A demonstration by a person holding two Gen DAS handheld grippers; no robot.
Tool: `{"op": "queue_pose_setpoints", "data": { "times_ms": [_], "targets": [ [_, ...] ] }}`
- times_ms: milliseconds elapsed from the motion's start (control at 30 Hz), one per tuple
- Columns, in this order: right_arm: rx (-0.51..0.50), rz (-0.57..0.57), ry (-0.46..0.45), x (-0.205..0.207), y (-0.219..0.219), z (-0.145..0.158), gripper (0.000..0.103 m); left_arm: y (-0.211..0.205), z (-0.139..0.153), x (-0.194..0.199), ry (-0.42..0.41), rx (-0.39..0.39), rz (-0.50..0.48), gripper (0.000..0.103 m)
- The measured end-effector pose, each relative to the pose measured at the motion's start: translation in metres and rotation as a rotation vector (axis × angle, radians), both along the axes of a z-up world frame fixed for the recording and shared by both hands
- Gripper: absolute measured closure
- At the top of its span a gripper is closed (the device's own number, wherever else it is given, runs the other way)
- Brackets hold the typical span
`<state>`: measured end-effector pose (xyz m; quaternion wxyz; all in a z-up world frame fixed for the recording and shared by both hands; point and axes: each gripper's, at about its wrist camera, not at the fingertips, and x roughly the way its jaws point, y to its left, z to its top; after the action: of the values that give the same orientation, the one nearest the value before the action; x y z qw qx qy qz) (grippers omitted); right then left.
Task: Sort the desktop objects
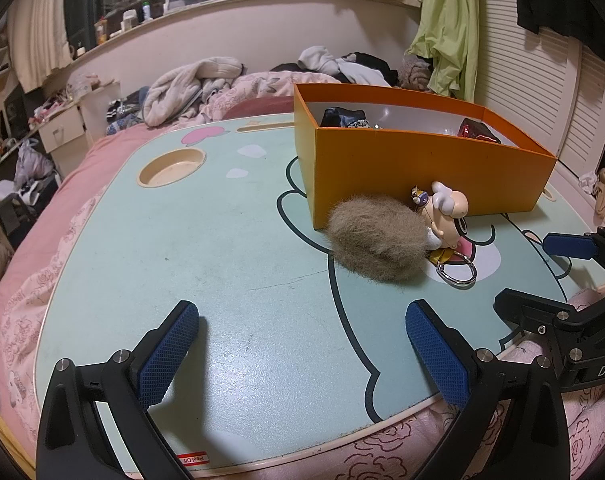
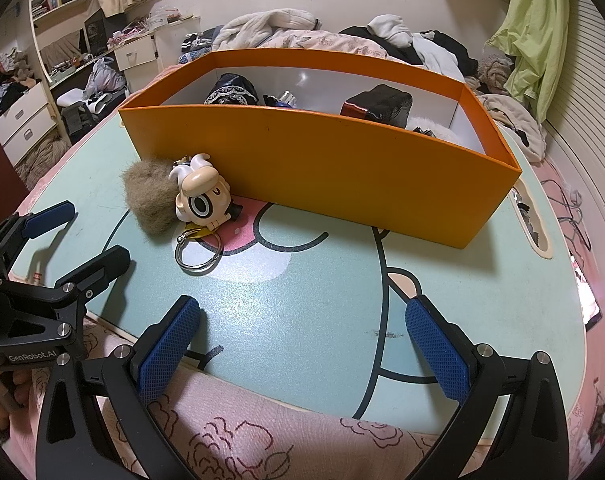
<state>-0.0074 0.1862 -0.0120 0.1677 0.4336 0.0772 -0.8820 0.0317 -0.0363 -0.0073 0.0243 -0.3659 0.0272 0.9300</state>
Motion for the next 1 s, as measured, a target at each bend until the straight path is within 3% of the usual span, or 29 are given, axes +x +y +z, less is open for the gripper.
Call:
{"op": "queue_pose_setpoints", "data": {
  "times_ms": [267, 333, 400, 533, 633, 767, 800, 833, 1000],
  "targets": [
    [-0.007, 0.0, 0.002, 0.0, 0.001, 0.0, 0.001, -0.001, 0.0, 0.0, 0.001, 0.001, 0.0, 0.0],
    [-0.069, 0.01, 0.001, 0.0, 0.007, 0.005, 0.002, 0.0, 0.0, 0.001, 0.0, 0.001, 0.0, 0.0],
    [-0.143, 0.026, 0.012, 0.0, 0.011, 0.016, 0.009, 0.0, 0.0, 0.001, 0.001, 0.0, 0.0, 0.0],
    [-0.24, 0.058, 0.017, -0.012, -0.001, 0.031, 0.011, -0.001, 0.0, 0.001, 0.001, 0.001, 0.0, 0.0],
    [-0.283, 0.096, -0.012, -0.026, -0.023, 0.036, 0.024, 0.0, 0.0, 0.001, 0.001, 0.0, 0.0, 0.0],
    [-0.27, 0.102, -0.046, -0.045, -0.041, 0.029, 0.04, 0.0, 0.0, 0.001, 0.001, 0.001, 0.0, 0.0],
    [-0.272, 0.114, -0.06, -0.047, -0.044, 0.027, 0.056, 0.0, 0.0, 0.001, 0.0, 0.0, 0.0, 0.0],
    [-0.278, 0.133, -0.079, -0.047, -0.045, 0.023, 0.065, 0.0, 0.0, 0.001, 0.001, 0.0, 0.0, 0.0],
    [-0.338, 0.145, -0.067, -0.036, -0.029, 0.021, 0.067, 0.001, 0.002, 0.001, 0.001, 0.002, -0.001, 0.0]
  ]
}}
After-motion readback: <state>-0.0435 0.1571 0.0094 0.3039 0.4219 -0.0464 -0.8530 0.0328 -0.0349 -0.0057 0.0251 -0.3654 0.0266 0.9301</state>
